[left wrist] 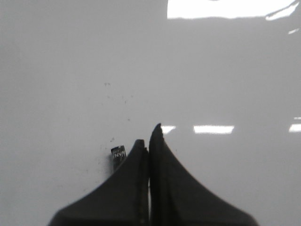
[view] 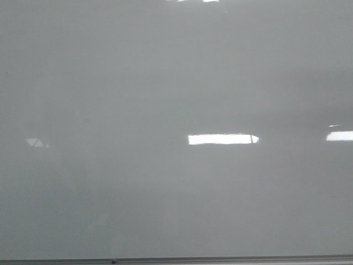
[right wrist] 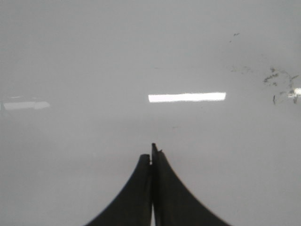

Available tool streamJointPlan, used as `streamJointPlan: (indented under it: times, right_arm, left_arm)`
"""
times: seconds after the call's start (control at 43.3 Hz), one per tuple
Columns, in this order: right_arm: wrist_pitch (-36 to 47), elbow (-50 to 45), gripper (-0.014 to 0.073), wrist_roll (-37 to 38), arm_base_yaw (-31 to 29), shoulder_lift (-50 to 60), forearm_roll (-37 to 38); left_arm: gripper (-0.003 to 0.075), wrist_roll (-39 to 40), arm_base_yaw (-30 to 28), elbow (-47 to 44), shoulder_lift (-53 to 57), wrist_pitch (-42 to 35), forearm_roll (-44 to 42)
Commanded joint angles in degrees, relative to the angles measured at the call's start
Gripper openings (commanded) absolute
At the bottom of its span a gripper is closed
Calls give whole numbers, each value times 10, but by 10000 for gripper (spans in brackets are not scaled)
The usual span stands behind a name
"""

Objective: Write number 7 on whiteboard

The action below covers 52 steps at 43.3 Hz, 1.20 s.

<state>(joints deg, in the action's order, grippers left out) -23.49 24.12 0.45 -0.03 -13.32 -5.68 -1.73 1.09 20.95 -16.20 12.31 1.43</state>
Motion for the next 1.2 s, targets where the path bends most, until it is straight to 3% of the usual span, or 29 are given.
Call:
streamJointPlan:
  times: [0.0,0.185,0.254,0.347,0.416,0.485,0.555,0.624,0.693,0.947,1.063,1.178]
  right_arm:
    - [31,38,-67,-1,-1,-59,0]
    - [37,42,-64,-1,-1,-85,-1]
    - [37,42,-37,-1,-1,-84,-1]
    - [37,42,71,-4,-1,-84,-1]
    - [36,42,223,-4,-1,-84,-1]
    - [33,42,385,-4,-1,-84,-1]
    - [32,42,516,-4,-1,-84,-1]
    - [33,42,607,-4,-1,-84,-1]
    - [33,42,637,-4,-1,-84,-1]
    - [34,42,635,-4,-1,-84,-1]
    - [34,42,635,-4,-1,-84,-1]
    - [34,42,635,-4,-1,-84,-1]
  left_arm:
    - [-20,5,2,48,-73,-19,-23]
    - [-14,5,2,58,-120,-21,-27]
    - [43,5,2,58,-122,-21,-27]
    - [218,5,2,58,-122,-21,-27]
    - [448,5,2,58,-122,-20,-27]
    - [616,5,2,58,-122,-20,-27]
    - [692,5,2,58,-122,-20,-27]
    - [697,5,2,58,-122,-22,-27]
    - [679,5,2,58,-126,-22,-25]
    - [617,32,-9,93,-283,52,-25]
    - [617,51,-46,145,-398,97,-24]
    - [617,51,-74,176,-475,93,-24]
